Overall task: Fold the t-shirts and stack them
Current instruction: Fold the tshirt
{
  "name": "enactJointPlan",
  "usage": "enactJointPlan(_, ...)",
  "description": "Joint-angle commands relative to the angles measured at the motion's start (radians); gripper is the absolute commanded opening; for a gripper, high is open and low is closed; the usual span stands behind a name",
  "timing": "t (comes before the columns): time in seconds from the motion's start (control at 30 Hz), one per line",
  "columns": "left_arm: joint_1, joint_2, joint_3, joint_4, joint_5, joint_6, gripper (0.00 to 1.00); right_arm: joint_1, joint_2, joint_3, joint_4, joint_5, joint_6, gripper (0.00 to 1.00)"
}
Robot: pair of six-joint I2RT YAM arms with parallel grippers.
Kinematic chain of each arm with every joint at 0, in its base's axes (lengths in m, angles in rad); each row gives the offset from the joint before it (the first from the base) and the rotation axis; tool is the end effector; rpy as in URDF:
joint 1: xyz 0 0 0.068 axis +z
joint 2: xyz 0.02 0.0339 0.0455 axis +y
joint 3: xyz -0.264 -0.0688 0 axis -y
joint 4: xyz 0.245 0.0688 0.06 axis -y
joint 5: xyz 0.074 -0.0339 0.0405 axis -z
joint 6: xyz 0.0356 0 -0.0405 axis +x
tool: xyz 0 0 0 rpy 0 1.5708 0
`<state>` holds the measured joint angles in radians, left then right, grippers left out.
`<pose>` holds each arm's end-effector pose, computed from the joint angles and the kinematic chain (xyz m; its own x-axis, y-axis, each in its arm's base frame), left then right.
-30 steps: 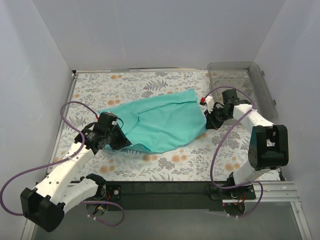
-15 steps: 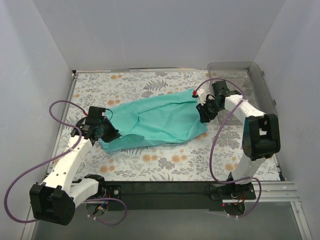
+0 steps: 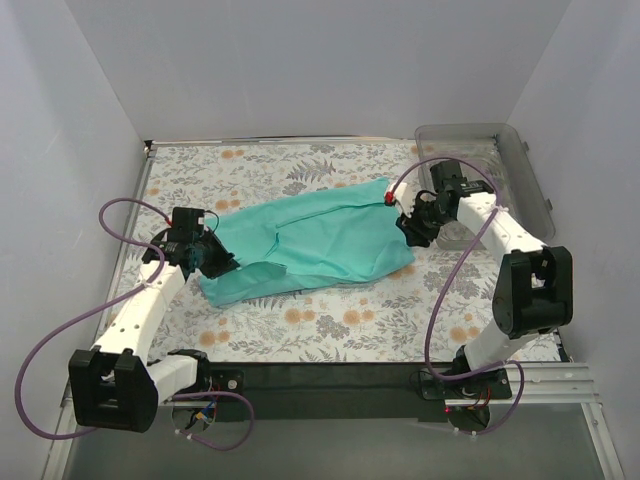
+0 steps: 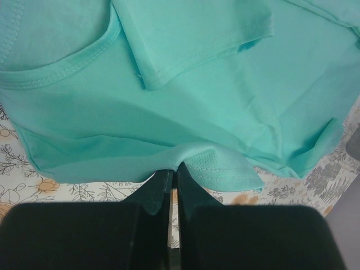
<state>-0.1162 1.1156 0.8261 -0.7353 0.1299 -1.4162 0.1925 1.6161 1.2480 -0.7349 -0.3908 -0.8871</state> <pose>0.2107 -0.0292 0.2448 -0.3103 -0.9502 0.0294 -0.8107 0.2484 -0.5301 0.3216 0.0765 0.2496 -0.2856 -0.7859 -0.5484 -0.8974 0.4201 -0.1348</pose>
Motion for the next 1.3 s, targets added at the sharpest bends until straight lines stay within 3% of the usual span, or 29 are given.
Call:
enactJointPlan(0.0,0.013,-0.005,-0.008,0.024,0.023,0.025,0.02,0.01,0.018,-0.048,-0.078,-0.017,-0.22,0.42)
enactJointPlan(0.57,0.027,-0.013,-0.039,0.036,0.065,0.019,0.02,0.055,0.169,0.025,-0.072,-0.008,-0.368,0.49)
enactJointPlan(0.77,0.03,-0.017,-0.048,0.043,0.076,0.016,0.02,0.056,0.202,0.042,-0.072,-0.006,-0.375,0.47)
enactJointPlan(1.03,0.035,-0.017,-0.053,0.047,0.079,0.02,0.02,0.058,0.209,0.042,-0.072,-0.039,-0.365,0.26)
enactJointPlan(1.13,0.038,-0.017,-0.054,0.048,0.082,0.02,0.01,0.058,0.206,0.042,-0.072,-0.039,-0.359,0.15)
enactJointPlan(1.17,0.039,-0.019,-0.054,0.048,0.082,0.02,0.02,0.059,0.202,0.042,-0.07,-0.04,-0.357,0.07)
enactJointPlan(1.27,0.043,-0.019,-0.053,0.05,0.083,0.022,0.01,0.059,0.185,0.041,-0.072,-0.039,-0.348,0.07)
